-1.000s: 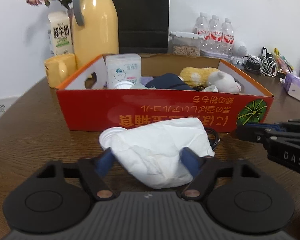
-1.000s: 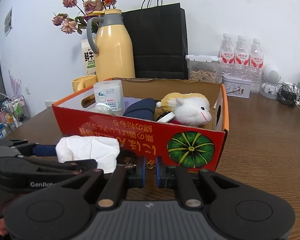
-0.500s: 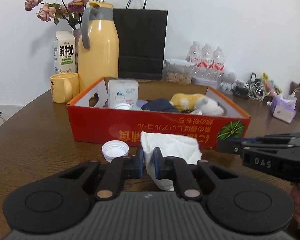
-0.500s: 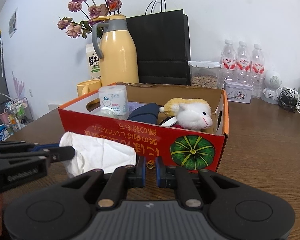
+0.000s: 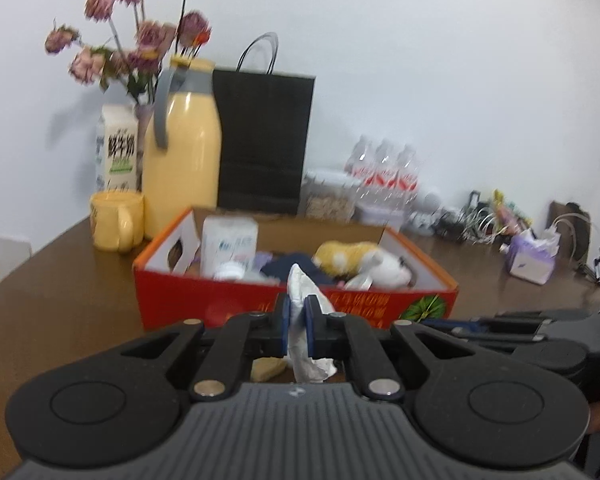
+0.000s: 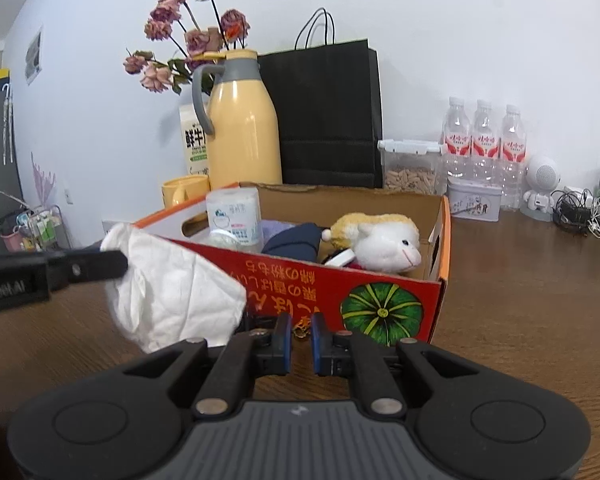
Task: Organize objects
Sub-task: 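Carry the white tissue and orange item into the box while opening both tools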
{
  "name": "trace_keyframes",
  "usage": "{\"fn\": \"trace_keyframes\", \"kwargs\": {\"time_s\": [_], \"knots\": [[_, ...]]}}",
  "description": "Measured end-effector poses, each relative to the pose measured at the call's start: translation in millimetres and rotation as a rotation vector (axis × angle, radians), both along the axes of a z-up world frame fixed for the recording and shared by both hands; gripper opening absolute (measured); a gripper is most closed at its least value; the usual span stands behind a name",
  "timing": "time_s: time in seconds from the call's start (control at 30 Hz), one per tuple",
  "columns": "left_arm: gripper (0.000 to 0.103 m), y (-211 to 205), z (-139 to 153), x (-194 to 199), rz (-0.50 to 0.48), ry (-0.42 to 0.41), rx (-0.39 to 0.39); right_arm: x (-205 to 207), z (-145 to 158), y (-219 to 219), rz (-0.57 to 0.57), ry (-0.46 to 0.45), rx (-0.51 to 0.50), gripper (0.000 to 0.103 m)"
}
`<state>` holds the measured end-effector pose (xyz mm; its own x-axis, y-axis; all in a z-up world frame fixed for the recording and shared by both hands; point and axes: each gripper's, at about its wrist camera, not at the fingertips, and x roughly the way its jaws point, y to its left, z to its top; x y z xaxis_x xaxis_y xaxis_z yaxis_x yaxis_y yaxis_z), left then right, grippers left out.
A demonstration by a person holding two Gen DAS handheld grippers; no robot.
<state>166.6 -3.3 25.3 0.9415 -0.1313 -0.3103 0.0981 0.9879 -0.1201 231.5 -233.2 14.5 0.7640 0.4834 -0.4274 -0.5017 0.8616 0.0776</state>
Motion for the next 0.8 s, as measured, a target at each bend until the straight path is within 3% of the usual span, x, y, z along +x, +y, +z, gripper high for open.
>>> {"fn": "trace_keyframes", "kwargs": {"time_s": [0.23,0.4,0.6,0.8], "knots": [[0.008,-2,35,9,-0.038,-0.103,0.008,-2,21,3,0.01,-0.056,0.001,0.009],[0.008,-6,53,39,-0.044,-0.146,-0.006,16,48,13,0.002,-0.116,-0.004,0.009],[0.009,-3,48,96,-0.031,-0.094,-0.061,63,63,35,-0.039,-0.144,-0.013,0.009],[0.008,6,16,157,-0.016,0.042,-0.123,109,40,44,-0.085,-0.093,0.0,0.009]]}}
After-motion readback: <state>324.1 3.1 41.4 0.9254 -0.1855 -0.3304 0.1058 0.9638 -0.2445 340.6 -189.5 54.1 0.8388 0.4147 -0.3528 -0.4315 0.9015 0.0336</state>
